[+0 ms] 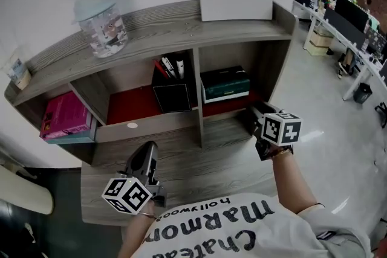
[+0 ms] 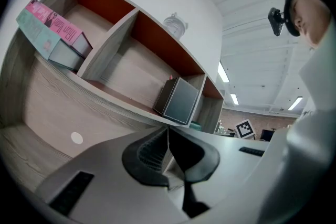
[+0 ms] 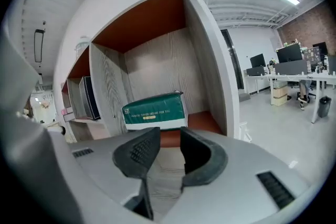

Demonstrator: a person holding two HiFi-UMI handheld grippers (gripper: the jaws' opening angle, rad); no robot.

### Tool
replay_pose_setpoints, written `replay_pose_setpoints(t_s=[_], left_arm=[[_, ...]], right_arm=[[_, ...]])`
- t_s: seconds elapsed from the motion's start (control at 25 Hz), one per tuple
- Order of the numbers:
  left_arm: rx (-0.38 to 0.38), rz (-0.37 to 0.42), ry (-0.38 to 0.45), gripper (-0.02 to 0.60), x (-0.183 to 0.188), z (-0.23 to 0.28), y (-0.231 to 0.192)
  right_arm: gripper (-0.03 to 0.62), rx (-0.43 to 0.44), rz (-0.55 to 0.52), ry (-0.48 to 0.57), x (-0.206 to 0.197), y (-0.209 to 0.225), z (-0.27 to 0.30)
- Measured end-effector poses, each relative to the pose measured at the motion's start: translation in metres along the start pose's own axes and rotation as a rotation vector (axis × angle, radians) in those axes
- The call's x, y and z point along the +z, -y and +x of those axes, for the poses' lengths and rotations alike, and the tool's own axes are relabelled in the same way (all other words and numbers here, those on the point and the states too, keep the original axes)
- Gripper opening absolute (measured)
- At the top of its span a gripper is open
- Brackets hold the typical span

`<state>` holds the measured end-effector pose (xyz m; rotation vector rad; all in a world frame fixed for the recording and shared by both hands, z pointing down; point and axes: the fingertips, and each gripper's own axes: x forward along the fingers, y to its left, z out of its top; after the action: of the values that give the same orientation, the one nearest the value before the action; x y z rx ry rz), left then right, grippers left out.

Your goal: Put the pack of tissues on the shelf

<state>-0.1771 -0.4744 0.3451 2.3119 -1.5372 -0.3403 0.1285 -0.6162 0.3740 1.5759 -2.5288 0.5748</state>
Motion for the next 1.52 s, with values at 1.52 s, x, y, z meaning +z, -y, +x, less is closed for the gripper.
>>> replay_pose_setpoints(t_s=[1.52], left_arm=[[0.034,0.03,0.01,0.022,-0.068,-0.093,0.118]], right_arm=[[0.078,0.093,-0.062,0.115,-0.042,-0.03,-0.18]])
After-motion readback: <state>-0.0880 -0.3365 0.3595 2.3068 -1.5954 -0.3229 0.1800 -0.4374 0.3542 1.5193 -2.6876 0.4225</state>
